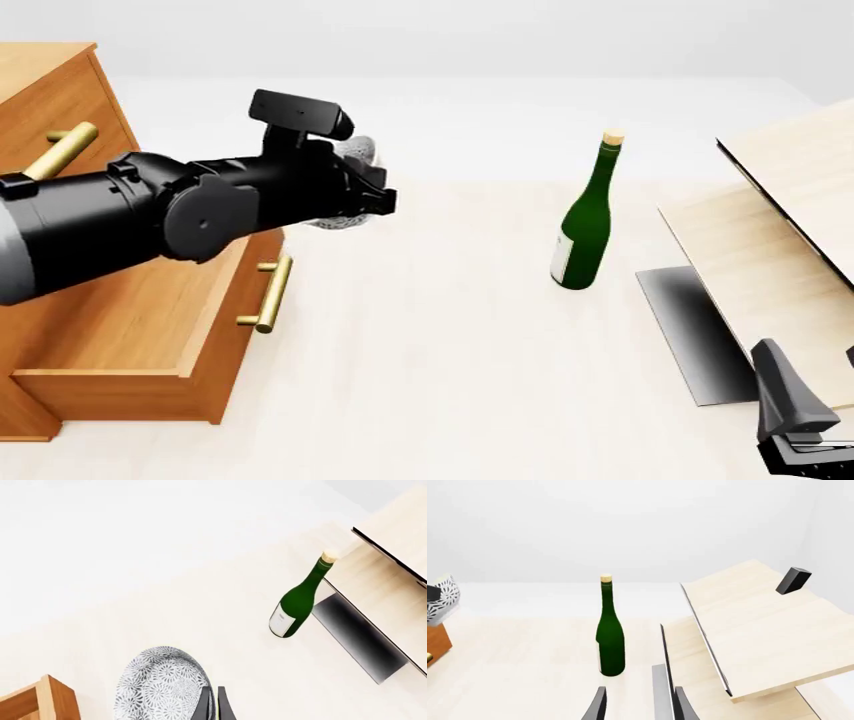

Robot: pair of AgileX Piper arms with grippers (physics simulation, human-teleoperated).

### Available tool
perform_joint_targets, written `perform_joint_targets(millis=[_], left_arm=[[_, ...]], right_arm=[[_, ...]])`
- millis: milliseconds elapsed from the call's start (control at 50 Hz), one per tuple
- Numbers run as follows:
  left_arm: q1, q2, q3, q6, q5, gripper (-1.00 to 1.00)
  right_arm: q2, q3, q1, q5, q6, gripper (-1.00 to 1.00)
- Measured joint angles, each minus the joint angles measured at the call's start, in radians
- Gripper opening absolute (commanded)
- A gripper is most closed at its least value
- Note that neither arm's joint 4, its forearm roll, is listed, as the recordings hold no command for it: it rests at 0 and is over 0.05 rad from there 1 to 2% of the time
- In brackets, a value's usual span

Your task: Put the bowl in the bottom drawer of the cabinet.

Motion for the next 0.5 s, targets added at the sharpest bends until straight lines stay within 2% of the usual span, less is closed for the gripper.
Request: perform_joint_targets(millis=[500], left_arm=[[0.109, -0.108, 0.081, 0.005, -0.020, -1.00]], right_arm=[[0.000, 0.000, 0.000, 0.000, 0.000, 1.00]])
